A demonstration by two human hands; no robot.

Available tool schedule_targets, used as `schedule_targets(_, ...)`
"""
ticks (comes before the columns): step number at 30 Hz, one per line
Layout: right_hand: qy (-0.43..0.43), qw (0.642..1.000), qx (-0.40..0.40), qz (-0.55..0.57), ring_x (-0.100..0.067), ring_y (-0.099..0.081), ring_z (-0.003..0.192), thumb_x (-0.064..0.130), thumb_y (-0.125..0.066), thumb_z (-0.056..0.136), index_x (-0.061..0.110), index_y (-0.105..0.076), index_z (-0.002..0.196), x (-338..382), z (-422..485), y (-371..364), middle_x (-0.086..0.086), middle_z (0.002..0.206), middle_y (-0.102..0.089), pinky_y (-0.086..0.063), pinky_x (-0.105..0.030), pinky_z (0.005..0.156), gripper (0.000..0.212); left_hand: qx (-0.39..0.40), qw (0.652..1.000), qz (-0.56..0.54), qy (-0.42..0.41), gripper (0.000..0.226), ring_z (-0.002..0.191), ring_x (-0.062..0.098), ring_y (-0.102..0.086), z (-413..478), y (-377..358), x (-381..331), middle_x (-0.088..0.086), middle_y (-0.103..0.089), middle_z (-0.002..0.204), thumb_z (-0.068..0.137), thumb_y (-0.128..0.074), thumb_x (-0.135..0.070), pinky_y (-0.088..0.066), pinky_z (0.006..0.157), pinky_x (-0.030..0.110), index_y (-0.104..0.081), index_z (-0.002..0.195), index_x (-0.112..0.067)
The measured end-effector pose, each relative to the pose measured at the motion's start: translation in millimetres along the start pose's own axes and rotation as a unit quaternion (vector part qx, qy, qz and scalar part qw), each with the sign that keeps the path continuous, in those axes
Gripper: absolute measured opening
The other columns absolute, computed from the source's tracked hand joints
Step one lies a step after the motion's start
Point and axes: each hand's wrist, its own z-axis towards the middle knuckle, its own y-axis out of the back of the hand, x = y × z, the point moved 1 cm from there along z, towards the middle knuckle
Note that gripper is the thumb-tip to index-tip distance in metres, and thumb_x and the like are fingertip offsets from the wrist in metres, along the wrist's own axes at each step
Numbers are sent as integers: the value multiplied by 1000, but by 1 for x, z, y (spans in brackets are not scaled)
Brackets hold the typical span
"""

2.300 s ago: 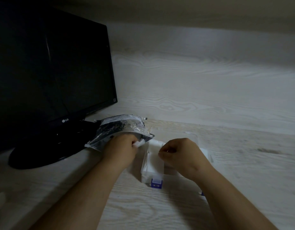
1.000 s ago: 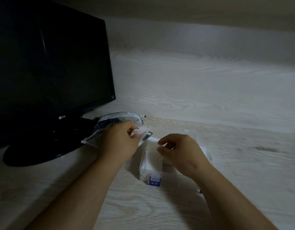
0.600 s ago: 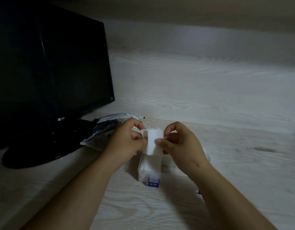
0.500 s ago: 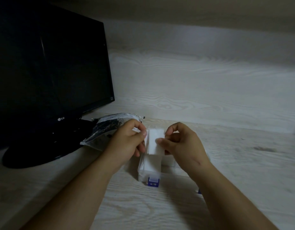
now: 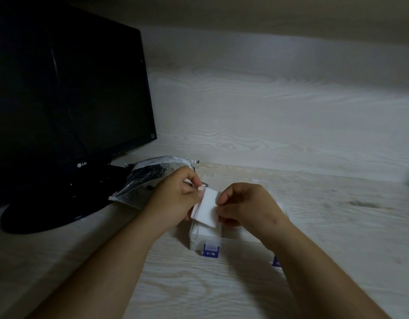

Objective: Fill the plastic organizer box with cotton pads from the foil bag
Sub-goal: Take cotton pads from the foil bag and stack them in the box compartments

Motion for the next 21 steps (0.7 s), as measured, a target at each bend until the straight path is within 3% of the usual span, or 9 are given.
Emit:
schedule_targets(3,2,1000,-10,14,-27,-57,61,-15,-62,78,5,-62,72,1,1,2,-14,63,-59,-51,-39,65,21,-29,1000,-11,0,13,52,15,-53,1,1,3,0,-61,54,89,-64,-9,-40,44,24,-53,84,-10)
schedule_targets(7,-10,1000,0,0,-25,-55,59,-12,-60,80,6,-64,73,1,1,3,-14,63,-59,-50,-32,58,19,-17,1000,-1,15,19,52,8,-55,2,2,5,-1,-61,56,81,-75,-9,-42,46,23,-58,72,-14)
schedule_targets(14,-51,997,61,-25,-25,-63,62,-8,-65,82,4,-66,79,-3,-2,1,-17,70,-64,-60,-42,68,13,14,998,60,13,22,60,6,-58,1,4,10,-7,-65,60,68,-83,-6,-47,63,25,-67,63,-20)
schedule_targets(21,-35,992,75,-93,-20,-67,58,-2,-71,80,6,-70,80,-6,-2,1,-13,66,-69,-62,-39,69,8,58,992,114,1,27,60,7,-57,3,6,16,0,-67,66,64,-83,-6,-50,65,32,-69,66,-29)
